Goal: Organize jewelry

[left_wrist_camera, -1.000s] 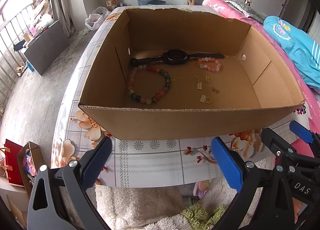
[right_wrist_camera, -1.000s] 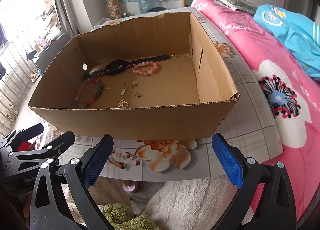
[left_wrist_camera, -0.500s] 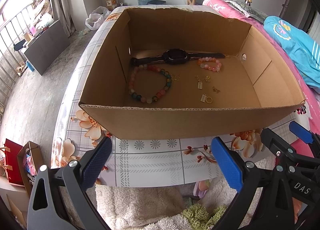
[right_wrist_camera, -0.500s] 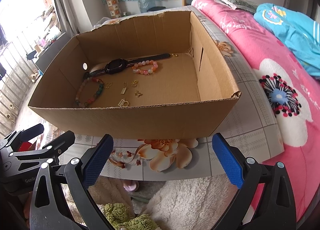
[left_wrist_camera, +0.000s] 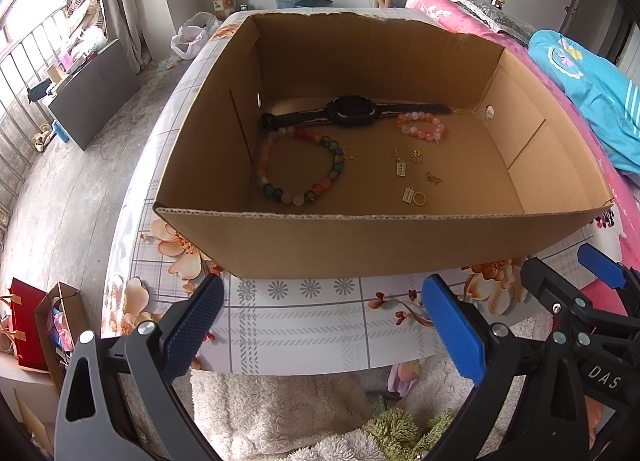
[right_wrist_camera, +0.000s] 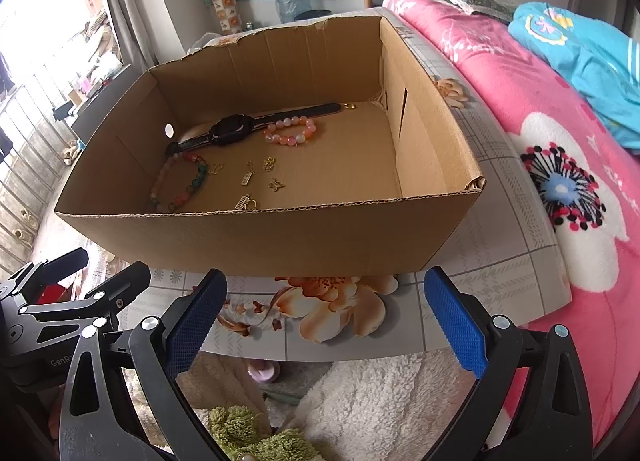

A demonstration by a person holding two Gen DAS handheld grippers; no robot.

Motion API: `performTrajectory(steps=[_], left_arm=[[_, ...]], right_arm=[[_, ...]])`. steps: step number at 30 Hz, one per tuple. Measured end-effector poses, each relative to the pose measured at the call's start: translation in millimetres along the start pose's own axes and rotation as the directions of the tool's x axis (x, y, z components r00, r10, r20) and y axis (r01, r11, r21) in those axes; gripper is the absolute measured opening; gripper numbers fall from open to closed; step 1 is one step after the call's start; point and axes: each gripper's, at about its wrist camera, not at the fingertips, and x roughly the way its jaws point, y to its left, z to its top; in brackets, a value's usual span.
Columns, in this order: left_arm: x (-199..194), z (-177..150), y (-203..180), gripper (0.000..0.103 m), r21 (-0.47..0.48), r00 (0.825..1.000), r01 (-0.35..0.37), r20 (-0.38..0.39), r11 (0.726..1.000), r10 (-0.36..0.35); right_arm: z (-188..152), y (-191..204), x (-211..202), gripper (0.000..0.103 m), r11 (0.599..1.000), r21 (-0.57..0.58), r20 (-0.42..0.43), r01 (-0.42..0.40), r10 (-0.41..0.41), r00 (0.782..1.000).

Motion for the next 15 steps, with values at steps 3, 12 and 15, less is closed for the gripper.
performTrajectory(steps=[3, 12, 15], left_arm=[[1.5, 0.5, -1.4, 0.097, 0.002, 1.000, -0.001, -0.003, 1.000, 0.001], [1.6, 0.9, -2.5, 0.097, 0.002, 1.000, -0.002, -0.003, 1.000, 0.002], [1.8, 1.0, -2.4, 0.097, 0.001, 1.000, -0.001, -0.004, 1.000, 0.001]], right_arm=[[0.3, -1.6, 0.6, 0.095, 1.000, -0.001, -0.002, -0.002, 0.002, 1.000], [0.5, -3.2, 0.9, 0.095, 1.000, -0.001, -0.002, -0.005, 0.005, 1.000], [0.6, -3.2, 0.8, 0.095, 1.000, -0.001, -0.003, -0.004, 0.004, 1.000]])
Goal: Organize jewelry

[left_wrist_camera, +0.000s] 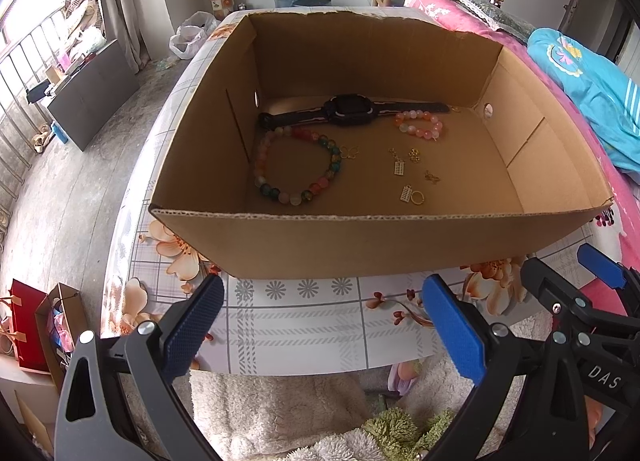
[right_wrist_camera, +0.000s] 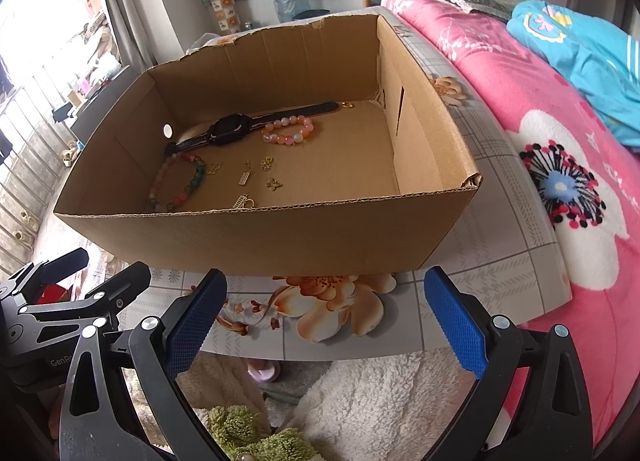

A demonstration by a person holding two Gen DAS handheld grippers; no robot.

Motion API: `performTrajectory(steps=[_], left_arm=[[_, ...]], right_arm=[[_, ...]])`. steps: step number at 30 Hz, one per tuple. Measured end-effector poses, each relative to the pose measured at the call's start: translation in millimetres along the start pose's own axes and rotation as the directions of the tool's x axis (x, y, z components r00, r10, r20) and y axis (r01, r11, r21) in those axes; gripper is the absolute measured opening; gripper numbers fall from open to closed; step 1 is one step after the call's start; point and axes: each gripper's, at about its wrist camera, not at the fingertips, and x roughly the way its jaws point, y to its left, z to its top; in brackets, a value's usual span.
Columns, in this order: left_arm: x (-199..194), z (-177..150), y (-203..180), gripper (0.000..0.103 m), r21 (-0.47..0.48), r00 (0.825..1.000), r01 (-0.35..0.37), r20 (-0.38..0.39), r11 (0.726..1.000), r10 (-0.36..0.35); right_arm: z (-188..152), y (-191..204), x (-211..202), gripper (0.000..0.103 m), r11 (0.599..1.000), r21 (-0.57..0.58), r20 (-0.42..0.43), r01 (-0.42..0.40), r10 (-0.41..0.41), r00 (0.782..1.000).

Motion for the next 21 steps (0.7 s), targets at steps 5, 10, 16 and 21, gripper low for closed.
performTrajectory(steps=[5, 10, 16, 21], left_arm=[[0.2, 0.1, -0.2, 0.097, -0.001, 1.000, 0.002, -0.003, 1.000, -0.002], [0.1, -0.1, -0.1, 0.097, -0.001, 1.000, 0.002, -0.003, 1.000, -0.002], [0.3, 0.1, 0.2, 0.097, -0.001, 1.000, 0.001, -0.003, 1.000, -0.001], [1.6, -0.6, 1.3, 0.097, -0.001, 1.000, 0.003, -0.007, 1.000, -0.003]], right_arm=[[0.1, -0.1, -0.3, 0.095, 1.000, -0.001, 0.001, 0.000, 0.000, 1.000], [0.2, 0.9, -0.5, 0.095, 1.000, 0.001, 0.000, 0.001, -0.001, 1.000], [1.0, 1.2, -0.6, 0.095, 1.000, 0.001, -0.001, 0.001, -0.001, 1.000], [0.9, 0.8, -0.2, 0.095, 1.000, 0.001, -0.002, 0.001, -0.001, 1.000]])
